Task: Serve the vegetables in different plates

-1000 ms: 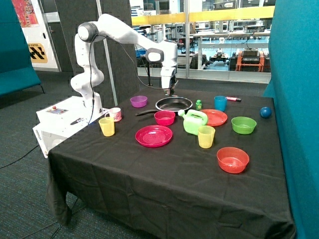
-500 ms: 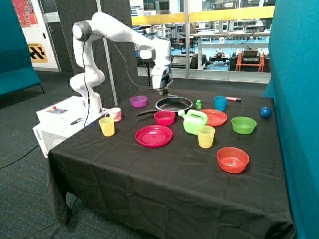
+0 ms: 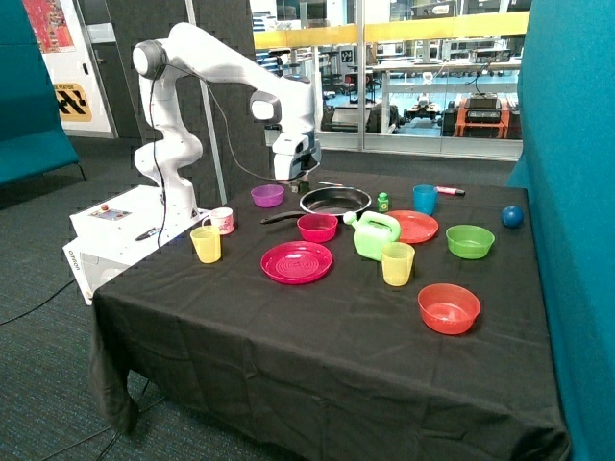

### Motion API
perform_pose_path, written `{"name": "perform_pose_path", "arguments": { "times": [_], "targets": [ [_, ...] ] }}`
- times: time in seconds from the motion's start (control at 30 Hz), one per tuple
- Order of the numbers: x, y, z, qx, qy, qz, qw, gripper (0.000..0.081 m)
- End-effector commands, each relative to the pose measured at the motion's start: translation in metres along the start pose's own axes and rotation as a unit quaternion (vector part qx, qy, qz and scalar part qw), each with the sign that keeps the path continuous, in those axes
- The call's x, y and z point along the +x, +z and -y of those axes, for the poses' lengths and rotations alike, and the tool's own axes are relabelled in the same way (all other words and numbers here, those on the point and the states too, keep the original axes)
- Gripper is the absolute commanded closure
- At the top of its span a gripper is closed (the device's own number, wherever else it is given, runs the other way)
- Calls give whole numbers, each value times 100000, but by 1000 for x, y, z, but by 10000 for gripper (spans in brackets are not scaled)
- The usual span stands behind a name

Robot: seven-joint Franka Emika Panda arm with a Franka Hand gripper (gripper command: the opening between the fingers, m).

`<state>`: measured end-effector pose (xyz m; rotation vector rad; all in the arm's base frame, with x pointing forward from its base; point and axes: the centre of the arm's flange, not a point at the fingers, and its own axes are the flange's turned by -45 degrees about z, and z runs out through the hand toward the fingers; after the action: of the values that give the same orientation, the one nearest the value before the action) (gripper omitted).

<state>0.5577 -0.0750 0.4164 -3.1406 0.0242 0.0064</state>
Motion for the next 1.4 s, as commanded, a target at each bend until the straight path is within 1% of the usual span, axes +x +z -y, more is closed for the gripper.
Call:
{"name": "perform_pose_path", "arguments": {
  "times": [0.0, 0.03, 0.13, 0.17, 0.2, 0.23, 0.27, 0.4, 0.6, 0.97, 1.1, 1.37],
  "targets": [
    [0, 12, -50, -40, 744, -203, 99997, 808],
    [0, 14, -54, -38, 1934, -203, 99981, 808],
    [1, 18, -66, -39, 1479, -203, 99989, 808],
    [2, 20, -70, -37, 2138, -203, 99977, 808],
    [3, 22, -75, -40, 594, -203, 99998, 808],
    [3, 24, -79, -37, 2421, -204, 99970, 808],
    [3, 26, -83, -36, 2899, -204, 99958, 808],
    [4, 35, -97, -35, 3091, -204, 99952, 808],
    [10, 47, -110, -35, 3249, -204, 99947, 808],
    [24, 74, -128, -34, 3533, -204, 99937, 808],
    [29, 87, -129, -34, 3480, -204, 99939, 808],
    [44, 104, -128, -36, 2819, -204, 99960, 808]
  ]
}}
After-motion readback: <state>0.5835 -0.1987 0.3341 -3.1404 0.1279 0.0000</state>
